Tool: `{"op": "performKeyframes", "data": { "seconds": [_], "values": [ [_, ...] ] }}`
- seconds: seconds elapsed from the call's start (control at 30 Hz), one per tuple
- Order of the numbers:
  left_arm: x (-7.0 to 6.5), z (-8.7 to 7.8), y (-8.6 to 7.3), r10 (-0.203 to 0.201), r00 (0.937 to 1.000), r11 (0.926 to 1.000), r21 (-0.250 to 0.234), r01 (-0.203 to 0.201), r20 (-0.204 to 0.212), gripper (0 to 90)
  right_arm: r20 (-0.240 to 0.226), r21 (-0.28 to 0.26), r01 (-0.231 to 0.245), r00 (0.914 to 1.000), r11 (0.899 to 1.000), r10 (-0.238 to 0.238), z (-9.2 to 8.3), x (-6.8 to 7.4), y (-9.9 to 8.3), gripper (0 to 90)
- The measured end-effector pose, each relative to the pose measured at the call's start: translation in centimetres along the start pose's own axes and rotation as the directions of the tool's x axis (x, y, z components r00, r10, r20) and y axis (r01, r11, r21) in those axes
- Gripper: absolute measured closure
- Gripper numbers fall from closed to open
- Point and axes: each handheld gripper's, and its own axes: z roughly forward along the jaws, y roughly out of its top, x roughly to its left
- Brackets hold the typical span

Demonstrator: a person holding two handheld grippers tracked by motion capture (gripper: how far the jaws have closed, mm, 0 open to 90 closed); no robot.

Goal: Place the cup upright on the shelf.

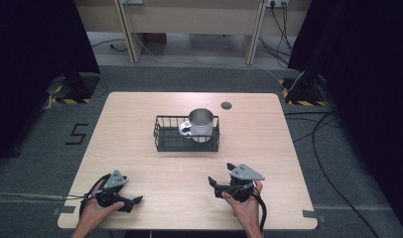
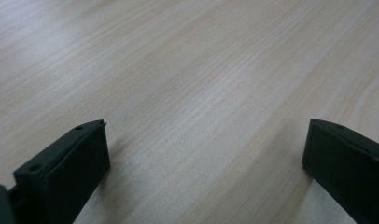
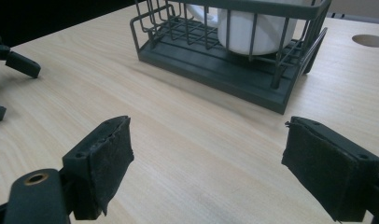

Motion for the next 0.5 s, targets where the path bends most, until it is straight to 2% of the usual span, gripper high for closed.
{"op": "performKeyframes", "data": {
  "seconds": [0.5],
  "values": [
    [0.0, 0.0, 0.0, 0.000, 1.0000, 1.0000, 0.000, 0.000, 0.000, 0.0, -0.003, 0.064, 0.000, 1.0000, 0.998, 0.000, -0.7, -0.4, -1.7, 15.2]
  ]
}}
